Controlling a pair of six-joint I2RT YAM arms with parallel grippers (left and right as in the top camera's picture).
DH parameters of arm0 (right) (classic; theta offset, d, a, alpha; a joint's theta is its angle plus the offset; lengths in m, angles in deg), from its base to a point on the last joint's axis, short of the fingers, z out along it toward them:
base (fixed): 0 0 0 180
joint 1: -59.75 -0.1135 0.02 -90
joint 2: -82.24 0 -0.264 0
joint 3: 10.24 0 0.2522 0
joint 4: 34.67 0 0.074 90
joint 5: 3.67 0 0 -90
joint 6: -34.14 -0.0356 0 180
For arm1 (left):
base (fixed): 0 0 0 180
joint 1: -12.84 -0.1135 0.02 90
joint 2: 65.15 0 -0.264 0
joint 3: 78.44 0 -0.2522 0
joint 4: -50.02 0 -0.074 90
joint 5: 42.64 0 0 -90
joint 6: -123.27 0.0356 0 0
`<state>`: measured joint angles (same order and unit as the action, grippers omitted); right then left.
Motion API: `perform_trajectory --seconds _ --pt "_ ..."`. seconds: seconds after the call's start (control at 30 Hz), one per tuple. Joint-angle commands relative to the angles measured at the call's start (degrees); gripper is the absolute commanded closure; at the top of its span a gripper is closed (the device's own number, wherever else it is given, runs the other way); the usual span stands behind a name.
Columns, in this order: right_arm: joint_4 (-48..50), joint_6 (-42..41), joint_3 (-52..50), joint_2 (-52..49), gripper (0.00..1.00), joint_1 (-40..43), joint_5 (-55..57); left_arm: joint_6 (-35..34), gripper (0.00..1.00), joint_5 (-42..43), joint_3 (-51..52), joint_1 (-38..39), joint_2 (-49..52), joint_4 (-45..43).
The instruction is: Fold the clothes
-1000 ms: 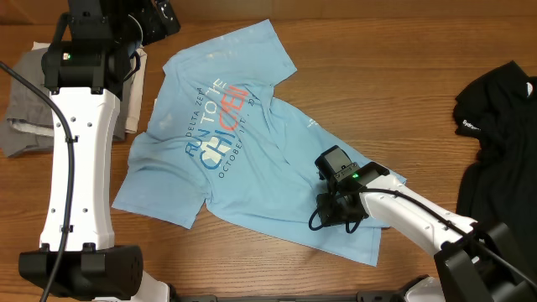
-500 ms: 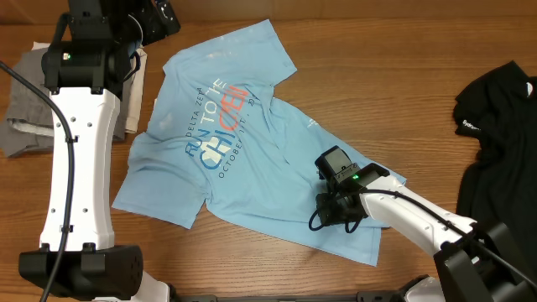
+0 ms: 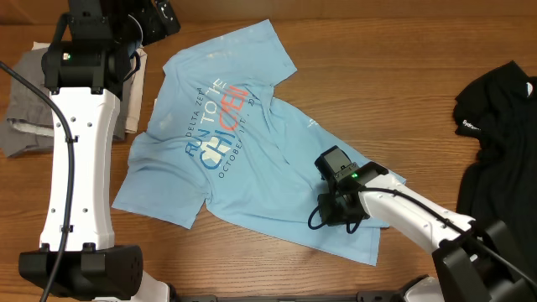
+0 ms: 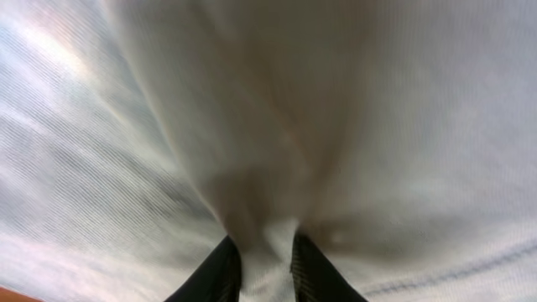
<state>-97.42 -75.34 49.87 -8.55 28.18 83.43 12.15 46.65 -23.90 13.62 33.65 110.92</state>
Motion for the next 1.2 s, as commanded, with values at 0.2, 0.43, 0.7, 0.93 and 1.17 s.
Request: perform_trajectory --seconds 0.2,0.43,0.7,0.93,1.17 --pt "-8.17 -0.28 11.32 -0.59 0.96 0.2 6.93 -1.18 0.0 -0.31 -0.04 0.0 0.09 -0.17" --pt "-8.72 -0.28 10.8 -0.59 0.77 0.17 4.85 -1.18 0.0 -0.31 -0.04 0.0 0.09 -0.17" --pt "-1.79 0.22 3.17 -0.66 0.66 0.09 1.68 -1.18 0.0 -0.31 -0.04 0.0 0.09 -0.2" --pt "0.66 0.59 1.4 -0.66 0.63 0.09 0.42 -1.18 0.0 -0.31 -0.04 0.0 0.09 -0.17" --pt "0.55 0.59 0.85 -0.66 0.61 0.09 -1.27 -1.18 0.0 -0.31 -0.04 0.0 0.09 -0.17"
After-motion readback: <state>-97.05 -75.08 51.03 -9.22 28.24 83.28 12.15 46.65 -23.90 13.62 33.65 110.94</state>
